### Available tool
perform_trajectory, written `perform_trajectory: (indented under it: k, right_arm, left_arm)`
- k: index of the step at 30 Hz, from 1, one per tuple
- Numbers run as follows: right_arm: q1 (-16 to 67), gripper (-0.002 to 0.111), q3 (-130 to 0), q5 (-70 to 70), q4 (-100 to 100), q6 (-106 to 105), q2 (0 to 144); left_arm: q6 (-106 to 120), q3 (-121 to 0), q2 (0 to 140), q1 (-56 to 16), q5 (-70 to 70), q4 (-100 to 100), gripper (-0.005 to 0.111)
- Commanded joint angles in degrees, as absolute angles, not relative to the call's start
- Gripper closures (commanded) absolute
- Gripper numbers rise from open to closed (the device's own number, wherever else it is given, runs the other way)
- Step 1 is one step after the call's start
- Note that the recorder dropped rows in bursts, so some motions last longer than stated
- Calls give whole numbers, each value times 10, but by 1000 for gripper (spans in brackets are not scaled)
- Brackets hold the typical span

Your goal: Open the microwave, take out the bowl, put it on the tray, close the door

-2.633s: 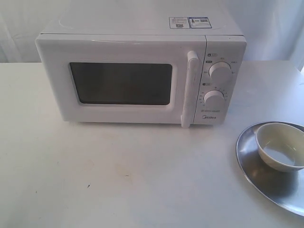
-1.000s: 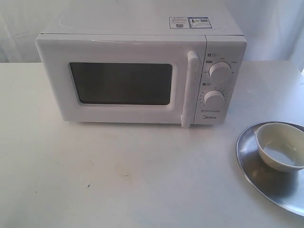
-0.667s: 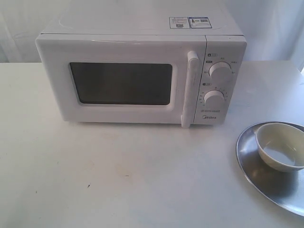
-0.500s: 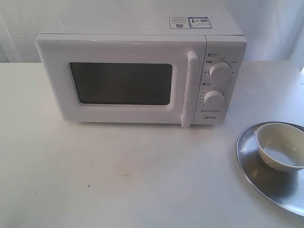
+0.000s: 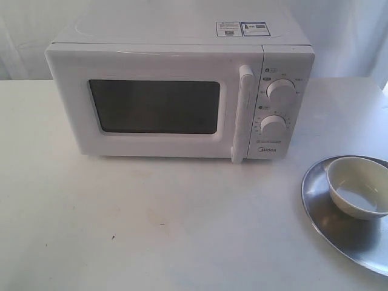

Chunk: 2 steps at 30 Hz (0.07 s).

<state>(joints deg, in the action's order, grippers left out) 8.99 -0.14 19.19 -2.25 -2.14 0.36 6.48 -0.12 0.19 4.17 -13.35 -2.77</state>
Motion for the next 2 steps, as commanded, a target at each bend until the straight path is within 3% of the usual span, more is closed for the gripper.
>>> perform_trajectory:
  k: [1,2]
  right_arm:
    - [85,108,0,192,-27,-15,0]
    - [85,108,0,192,-27,-15,0]
  left_arm:
    - [62,0,0,39,-133,-26,107]
    - [62,0,0,39,-133,-26,107]
